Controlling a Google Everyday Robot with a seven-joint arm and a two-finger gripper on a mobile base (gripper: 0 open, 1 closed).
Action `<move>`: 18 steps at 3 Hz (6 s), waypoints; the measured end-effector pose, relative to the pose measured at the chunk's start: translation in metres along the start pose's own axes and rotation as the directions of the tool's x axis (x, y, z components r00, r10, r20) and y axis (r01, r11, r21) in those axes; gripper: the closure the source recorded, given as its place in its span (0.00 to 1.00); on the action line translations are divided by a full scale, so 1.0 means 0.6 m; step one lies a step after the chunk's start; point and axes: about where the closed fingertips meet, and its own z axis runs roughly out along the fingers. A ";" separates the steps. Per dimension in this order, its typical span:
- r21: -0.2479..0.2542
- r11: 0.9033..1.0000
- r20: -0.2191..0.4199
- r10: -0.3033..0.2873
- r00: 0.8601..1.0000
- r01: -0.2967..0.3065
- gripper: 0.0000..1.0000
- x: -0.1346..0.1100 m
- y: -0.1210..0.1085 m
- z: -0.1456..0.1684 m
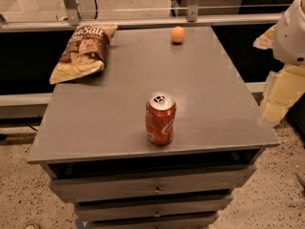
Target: Move coke can near orange
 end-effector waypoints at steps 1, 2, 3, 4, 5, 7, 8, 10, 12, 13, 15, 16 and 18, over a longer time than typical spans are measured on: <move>0.000 1.000 0.000 0.000 1.000 0.000 0.00 0.000 0.000 0.000; -0.025 1.000 0.082 0.008 0.997 -0.006 0.00 -0.023 0.006 0.019; -0.084 0.996 0.274 0.030 0.961 -0.007 0.00 -0.089 0.018 0.068; -0.157 0.988 0.441 0.067 0.895 0.004 0.00 -0.148 0.035 0.107; -0.225 0.974 0.564 0.114 0.818 0.019 0.00 -0.189 0.055 0.134; -0.254 0.967 0.715 0.161 0.681 0.038 0.00 -0.225 0.088 0.174; -0.246 0.969 0.752 0.178 0.634 0.020 0.17 -0.230 0.096 0.186; -0.307 0.951 0.786 0.270 0.556 -0.027 0.72 -0.278 0.111 0.200; -0.217 0.969 0.811 0.247 0.530 -0.119 1.00 -0.200 0.019 0.139; -0.189 0.975 0.823 0.224 0.523 -0.120 1.00 -0.203 0.003 0.117; -0.142 0.979 0.831 0.197 0.520 -0.145 1.00 -0.196 -0.025 0.109; -0.027 0.975 0.863 0.134 0.486 -0.221 1.00 -0.170 -0.110 0.094; 0.090 0.920 0.894 0.095 0.438 -0.383 1.00 -0.099 -0.332 0.092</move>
Offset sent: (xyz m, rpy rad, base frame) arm 0.0126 0.0685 -0.0392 0.3909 0.0318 0.0886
